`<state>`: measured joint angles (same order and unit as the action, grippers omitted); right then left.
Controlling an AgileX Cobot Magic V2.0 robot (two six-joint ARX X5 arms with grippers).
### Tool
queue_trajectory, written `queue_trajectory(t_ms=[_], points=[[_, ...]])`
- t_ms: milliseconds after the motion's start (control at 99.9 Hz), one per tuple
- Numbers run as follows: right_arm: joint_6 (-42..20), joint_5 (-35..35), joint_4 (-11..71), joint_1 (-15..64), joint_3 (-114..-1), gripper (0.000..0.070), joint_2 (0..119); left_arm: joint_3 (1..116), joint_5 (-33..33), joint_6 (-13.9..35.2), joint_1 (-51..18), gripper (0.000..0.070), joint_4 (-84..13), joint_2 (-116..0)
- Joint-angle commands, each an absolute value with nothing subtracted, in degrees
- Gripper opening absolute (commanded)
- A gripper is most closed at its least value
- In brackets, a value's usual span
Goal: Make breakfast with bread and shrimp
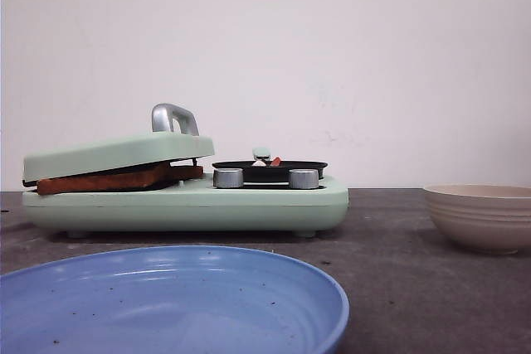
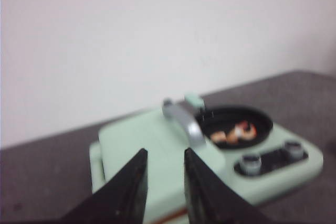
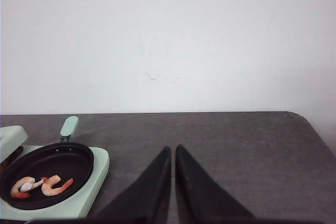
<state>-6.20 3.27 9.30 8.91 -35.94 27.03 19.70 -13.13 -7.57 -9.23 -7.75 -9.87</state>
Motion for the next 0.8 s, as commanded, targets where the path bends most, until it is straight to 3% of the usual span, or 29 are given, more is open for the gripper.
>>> queue_trajectory(t_ms=[0, 280, 560, 790], points=[[-5.76, 3.44, 8.58, 8.91, -36.32, 0.0004, 27.16, 17.63, -13.37, -8.12, -9.23, 0.0057, -6.87, -8.27], [-5.76, 3.44, 8.58, 8.91, -36.34, 0.0004, 27.16, 9.91, -12.67, -3.99, -7.38, 0.0057, -5.28, -5.15], [-5.76, 3.44, 8.58, 8.91, -36.32, 0.0004, 27.16, 1.61, -11.46, -1.23, -5.3, 0.0057, 3.57, -0.16], [-5.76, 3.44, 8.56, 8.93, -36.34, 0.0004, 27.16, 0.78, -10.0, -0.82, -4.29, 0.0057, -1.69, -0.16]])
